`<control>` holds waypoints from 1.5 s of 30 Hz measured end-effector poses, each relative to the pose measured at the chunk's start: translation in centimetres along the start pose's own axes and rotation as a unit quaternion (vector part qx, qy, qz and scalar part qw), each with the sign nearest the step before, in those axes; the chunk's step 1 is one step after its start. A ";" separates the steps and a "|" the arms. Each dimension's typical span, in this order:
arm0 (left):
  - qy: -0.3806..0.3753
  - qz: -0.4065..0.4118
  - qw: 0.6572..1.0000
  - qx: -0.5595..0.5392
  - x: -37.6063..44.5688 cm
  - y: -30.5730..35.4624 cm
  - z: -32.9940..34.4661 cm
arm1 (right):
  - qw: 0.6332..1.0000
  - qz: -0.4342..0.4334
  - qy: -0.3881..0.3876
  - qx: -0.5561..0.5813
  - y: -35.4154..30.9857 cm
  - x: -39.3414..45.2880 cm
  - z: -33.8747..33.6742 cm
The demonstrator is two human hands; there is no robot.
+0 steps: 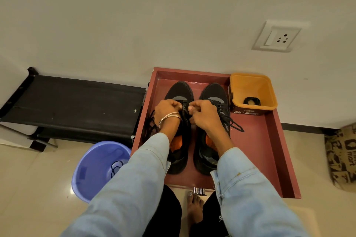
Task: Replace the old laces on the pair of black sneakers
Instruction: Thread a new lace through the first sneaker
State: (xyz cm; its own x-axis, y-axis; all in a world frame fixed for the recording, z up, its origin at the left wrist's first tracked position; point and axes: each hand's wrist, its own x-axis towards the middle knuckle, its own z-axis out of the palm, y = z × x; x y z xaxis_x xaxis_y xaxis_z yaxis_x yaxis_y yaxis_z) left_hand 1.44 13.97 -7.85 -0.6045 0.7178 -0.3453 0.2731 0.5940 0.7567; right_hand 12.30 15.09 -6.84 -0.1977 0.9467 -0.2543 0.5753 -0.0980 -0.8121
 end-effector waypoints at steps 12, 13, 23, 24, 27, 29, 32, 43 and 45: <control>-0.080 0.027 0.996 0.028 1.2 -0.1 0.0 | 0.986 0.044 0.141 -0.073 -0.5 2.1 2.4; -0.083 0.050 0.994 0.055 1.1 -0.3 -0.1 | 0.986 0.050 0.135 -0.084 -0.7 2.1 2.4; 0.001 0.118 0.980 0.162 -3.7 -2.7 -3.6 | 0.987 -0.004 0.158 -0.008 -3.4 0.8 -2.1; 0.001 0.105 0.981 0.162 -3.9 -2.8 -3.5 | 0.984 -0.016 0.175 0.022 -4.3 0.2 -2.9; 0.007 0.082 0.986 0.145 -4.0 -2.8 -3.2 | 0.951 -0.054 0.208 0.221 -7.4 -1.6 -5.3; 0.011 0.086 0.984 0.155 -4.2 -2.7 -3.1 | 0.890 -0.095 0.201 0.398 -9.8 -3.1 -7.1; 0.004 0.103 0.979 0.178 -4.2 -2.7 -2.9 | 0.814 -0.178 0.195 0.518 -12.4 -4.8 -9.4; 0.040 0.150 0.975 0.158 -3.5 -3.7 -2.3 | 0.952 -0.074 0.027 -0.296 -1.1 0.4 0.3; 0.044 0.147 0.977 0.148 -3.4 -3.8 -2.2 | 0.967 -0.054 0.040 -0.246 -0.9 0.4 0.8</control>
State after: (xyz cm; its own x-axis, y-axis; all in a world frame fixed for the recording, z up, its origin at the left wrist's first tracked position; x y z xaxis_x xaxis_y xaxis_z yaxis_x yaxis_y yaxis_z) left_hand 0.80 8.49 -8.38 -0.5254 0.8472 -0.0786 0.6409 0.4548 0.6183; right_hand 11.06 15.28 -6.59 -0.2274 0.9657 -0.1251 0.8665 0.1420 -0.4786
